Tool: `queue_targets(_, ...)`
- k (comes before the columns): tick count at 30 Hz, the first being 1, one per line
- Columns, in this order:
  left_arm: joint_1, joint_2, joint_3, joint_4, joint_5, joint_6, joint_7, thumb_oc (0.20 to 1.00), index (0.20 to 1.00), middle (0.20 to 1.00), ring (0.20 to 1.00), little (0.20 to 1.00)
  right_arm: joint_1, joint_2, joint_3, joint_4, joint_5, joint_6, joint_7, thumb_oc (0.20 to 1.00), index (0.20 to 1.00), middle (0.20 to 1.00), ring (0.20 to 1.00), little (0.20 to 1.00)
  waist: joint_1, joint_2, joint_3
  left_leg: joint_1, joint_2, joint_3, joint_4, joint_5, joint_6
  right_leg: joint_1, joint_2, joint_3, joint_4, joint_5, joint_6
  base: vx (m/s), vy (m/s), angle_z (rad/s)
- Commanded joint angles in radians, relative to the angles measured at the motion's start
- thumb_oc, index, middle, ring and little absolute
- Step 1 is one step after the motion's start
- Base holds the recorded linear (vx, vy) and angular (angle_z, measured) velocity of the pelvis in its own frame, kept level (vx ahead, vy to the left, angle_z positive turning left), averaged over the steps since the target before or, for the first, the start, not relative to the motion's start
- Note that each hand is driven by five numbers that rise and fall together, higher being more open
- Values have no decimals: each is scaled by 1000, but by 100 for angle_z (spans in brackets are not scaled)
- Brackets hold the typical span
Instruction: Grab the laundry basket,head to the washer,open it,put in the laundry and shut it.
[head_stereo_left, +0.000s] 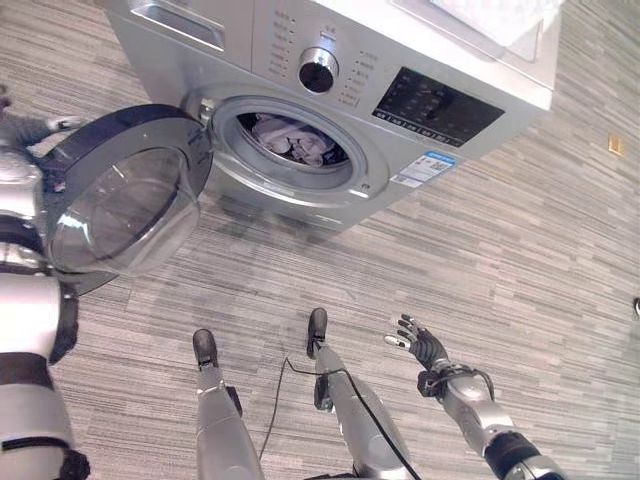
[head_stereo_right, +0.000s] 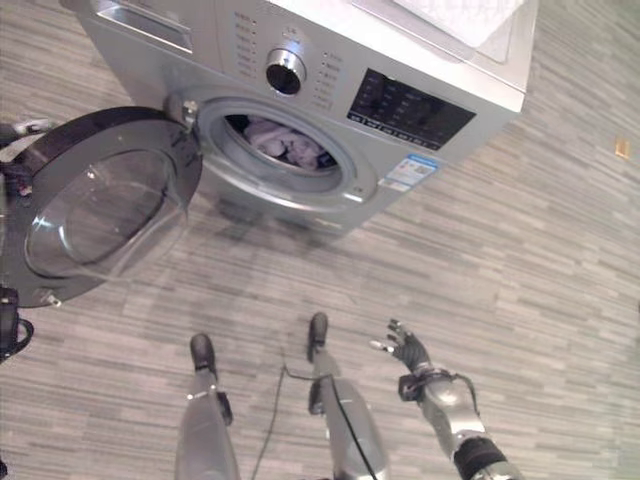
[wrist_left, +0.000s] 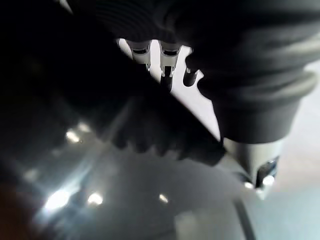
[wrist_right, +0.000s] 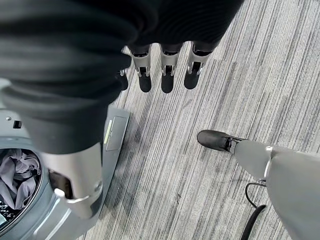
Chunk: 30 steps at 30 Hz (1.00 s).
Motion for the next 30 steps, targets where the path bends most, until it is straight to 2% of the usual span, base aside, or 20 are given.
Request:
queue_targets(1,104,-119,-80,47,89,6,-44,1000,1000,1000,1000,1000,60,-81,-55,-17,12,-31,4,1000,1000,1000,1000,1000,-31,22,-93,11,41,-20,29,-24,0,12,-72,108,75,-107,136,40,-88,-15)
queue_targets(5,161,-249,-70,-37,55,-11,-57,1000,1000,1000,1000,1000,59,-96,-108,-1,19,-32,-11,1000,1000,1000,1000,1000,-31,47,-117,69,56,-7,0,-14,-6,53,-50,119,75,-126,126,35,-71,-10)
queue_targets(6,162,-249,-70,-37,55,-11,-56,1000,1000,1000,1000,1000,60,-96,-108,-1,19,-32,-11,1000,1000,1000,1000,1000,-30,47,-116,71,56,-6,-1,-14,-6,54,-49,120,75,-126,126,43,-79,-9)
queue_targets(7,221,-329,-64,-98,27,-25,-69,1000,1000,1000,1000,1000,60,-96,-137,1,25,-32,-22,1000,1000,1000,1000,1000,-28,60,-122,106,65,6,-10,-13,-7,78,-37,125,73,-138,120,41,-66,-8)
queue_targets(11,323,-456,-60,-153,-57,-32,-116,1000,1000,1000,1000,1000,54,-112,-206,-7,39,-29,-43,1000,1000,1000,1000,1000,-32,90,-135,179,84,42,-21,-9,-11,121,-13,148,77,-161,108,52,-43,-11)
queue_targets(15,364,-584,-69,-132,-147,-22,-137,1000,1000,1000,1000,1000,47,-137,-255,-3,30,-22,-62,1000,1000,1000,1000,1000,-58,124,-159,265,95,87,-49,6,-14,168,8,174,79,-182,99,86,-12,-29)
queue_targets(16,354,-638,-110,-188,-167,-52,-127,1000,1000,1000,1000,1000,20,-149,-270,41,31,-25,-74,1000,1000,1000,1000,1000,-71,149,-170,304,94,116,-67,15,-16,182,11,189,83,-187,100,54,25,-38)
queue_targets(17,354,-638,-110,-188,-167,-52,-127,1000,1000,1000,1000,1000,20,-149,-270,41,31,-25,-74,1000,1000,1000,1000,1000,-71,149,-171,304,94,116,-67,15,-16,181,11,189,83,-187,100,67,48,-42)
queue_targets(18,385,-621,-166,-385,-202,-108,-120,1000,1000,1000,1000,1000,7,-158,-293,77,41,-36,-85,1000,1000,1000,1000,1000,-68,176,-174,333,90,136,-82,20,-15,194,10,196,84,-192,103,22,28,-16)
queue_targets(19,385,-620,-166,-386,-202,-107,-119,1000,1000,1000,1000,1000,7,-157,-293,77,41,-36,-85,1000,1000,1000,1000,1000,-68,175,-177,330,90,136,-83,23,-15,190,10,196,84,-191,103,44,40,-12)
queue_targets(20,428,-562,-197,-596,-213,-162,-120,1000,1000,1000,1000,1000,20,-159,-317,101,42,-48,-87,1000,1000,1000,1000,1000,-59,191,-182,347,87,149,-95,33,-16,202,9,196,80,-192,104,43,13,-13)
queue_targets(22,546,-418,-214,-949,-193,-226,-169,1000,1000,1000,1000,1000,59,-150,-350,143,25,-62,-74,1000,1000,1000,1000,1000,-38,213,-191,368,90,163,-107,53,-20,218,11,198,73,-197,104,82,14,-25)
queue_targets(24,691,-299,-139,-1229,-220,-277,-248,1000,1000,1000,1000,1000,95,-138,-353,212,-39,-61,-46,1000,1000,1000,1000,1000,-14,228,-203,391,91,180,-116,77,-29,235,13,199,65,-202,105,104,15,-40)
queue_targets(27,893,-139,12,-1534,-215,-318,-327,1000,1000,1000,1000,1000,151,-122,-379,255,-99,-60,-11,1000,1000,1000,1000,1000,18,249,-221,407,89,187,-121,97,-35,258,8,191,51,-209,106,104,21,-16)
queue_targets(28,963,-114,67,-1602,-216,-321,-341,1000,1000,1000,1000,1000,165,-113,-389,263,-102,-60,3,1000,1000,1000,1000,1000,27,255,-224,409,88,184,-123,102,-35,267,6,185,46,-211,105,98,7,-2)
queue_targets(29,1109,-101,159,-1667,-224,-326,-357,1000,1000,1000,1000,1000,184,-91,-406,290,-91,-68,21,1000,1000,1000,1000,1000,57,263,-224,409,85,170,-125,108,-35,285,-1,165,39,-216,102,88,-1,6)
queue_targets(30,1315,-171,244,-1671,-308,-301,-382,1000,1000,1000,1000,1000,191,-78,-404,313,-84,-71,35,1000,1000,1000,1000,1000,79,268,-215,408,78,149,-121,110,-31,309,-9,139,31,-220,99,67,-16,13)
